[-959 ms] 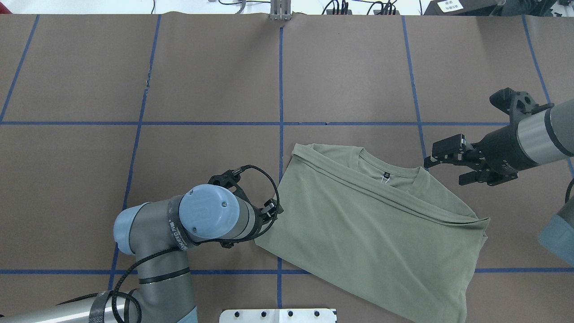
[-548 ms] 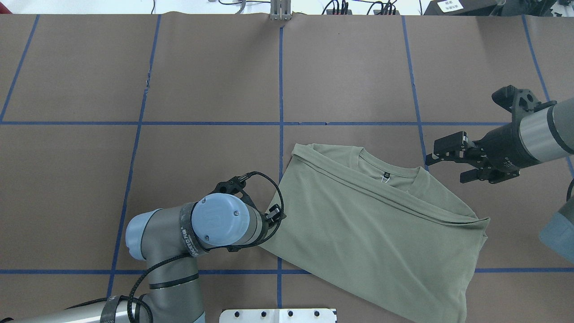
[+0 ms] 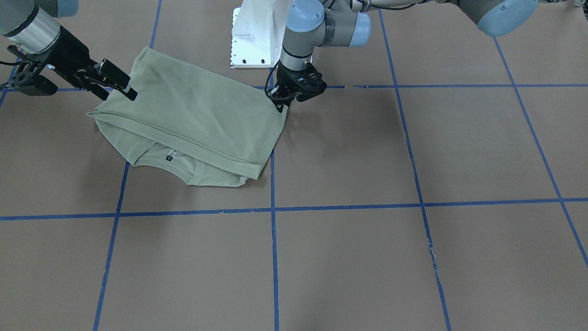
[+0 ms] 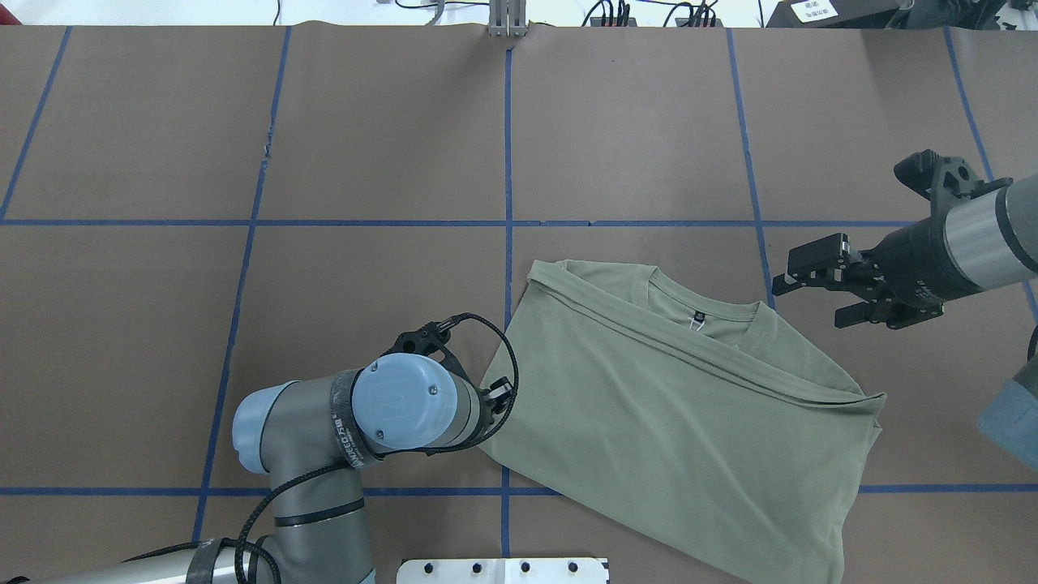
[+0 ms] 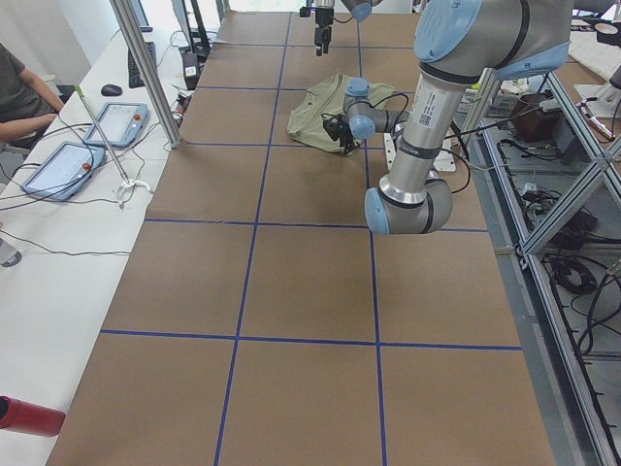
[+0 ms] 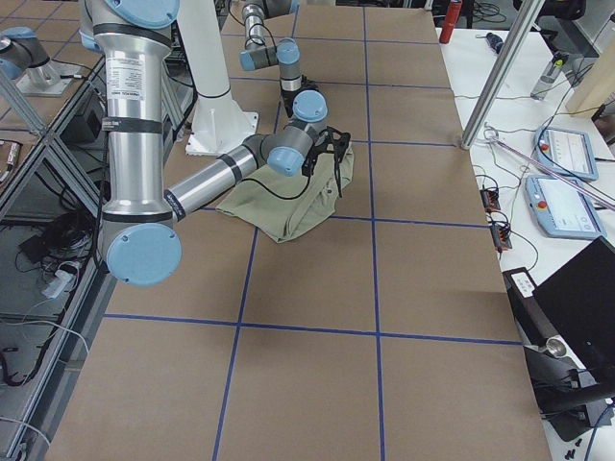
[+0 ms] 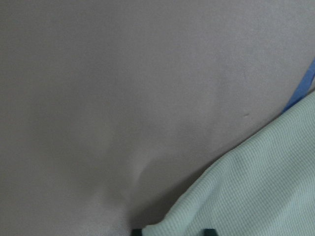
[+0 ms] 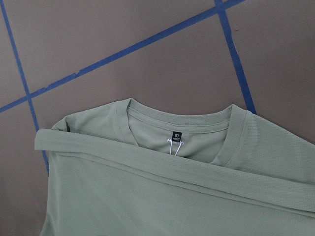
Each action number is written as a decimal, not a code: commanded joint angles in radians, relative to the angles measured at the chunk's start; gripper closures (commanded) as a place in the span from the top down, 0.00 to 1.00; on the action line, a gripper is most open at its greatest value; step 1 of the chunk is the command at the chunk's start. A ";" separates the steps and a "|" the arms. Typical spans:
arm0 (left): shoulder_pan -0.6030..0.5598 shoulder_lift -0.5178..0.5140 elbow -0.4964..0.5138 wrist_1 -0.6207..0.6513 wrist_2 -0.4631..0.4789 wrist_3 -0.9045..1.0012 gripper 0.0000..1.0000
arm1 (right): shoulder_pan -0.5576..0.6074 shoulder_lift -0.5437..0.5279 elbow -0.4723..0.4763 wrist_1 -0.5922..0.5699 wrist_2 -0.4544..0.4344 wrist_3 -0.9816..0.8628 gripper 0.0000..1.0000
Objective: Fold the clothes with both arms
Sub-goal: 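Grasp the shirt's side edge with the left gripper while right gripper withdraws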
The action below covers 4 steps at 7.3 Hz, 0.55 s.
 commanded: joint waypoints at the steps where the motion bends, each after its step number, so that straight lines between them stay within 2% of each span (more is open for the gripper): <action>1: -0.005 0.002 -0.010 0.002 0.000 0.001 0.00 | 0.002 -0.002 0.000 0.000 -0.001 0.000 1.00; 4: -0.107 0.000 -0.001 0.002 0.032 0.010 0.00 | 0.016 0.000 0.000 0.000 -0.006 0.000 1.00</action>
